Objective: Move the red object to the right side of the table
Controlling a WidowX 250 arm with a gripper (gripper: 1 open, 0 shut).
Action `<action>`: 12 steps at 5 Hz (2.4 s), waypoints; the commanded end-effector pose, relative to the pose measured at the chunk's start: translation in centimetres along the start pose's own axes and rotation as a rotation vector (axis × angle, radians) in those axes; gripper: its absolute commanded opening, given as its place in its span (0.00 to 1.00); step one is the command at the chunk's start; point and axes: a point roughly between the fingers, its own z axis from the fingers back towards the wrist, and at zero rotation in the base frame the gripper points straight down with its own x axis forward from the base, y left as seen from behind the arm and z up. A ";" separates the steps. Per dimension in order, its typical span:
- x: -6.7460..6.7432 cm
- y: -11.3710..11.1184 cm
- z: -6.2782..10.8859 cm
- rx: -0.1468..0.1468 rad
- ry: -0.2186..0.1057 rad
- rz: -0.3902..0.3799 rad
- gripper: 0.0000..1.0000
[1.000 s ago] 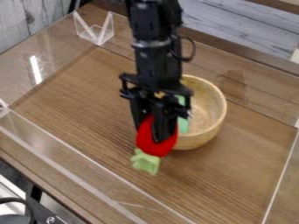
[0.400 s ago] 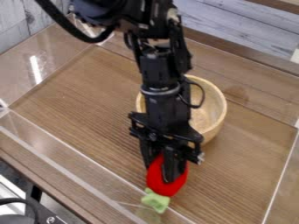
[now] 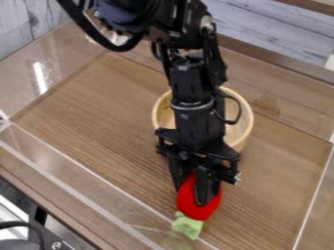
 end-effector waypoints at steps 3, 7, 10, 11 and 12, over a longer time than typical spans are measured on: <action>0.6 1.2 0.7 -0.001 -0.078 0.065 0.00; 3.3 -6.5 2.9 0.048 -0.149 0.082 0.00; 4.3 -7.9 1.1 0.022 -0.197 0.171 0.00; 5.0 -7.5 0.3 0.021 -0.230 0.265 0.00; 4.9 -7.4 -0.2 0.015 -0.261 0.307 0.00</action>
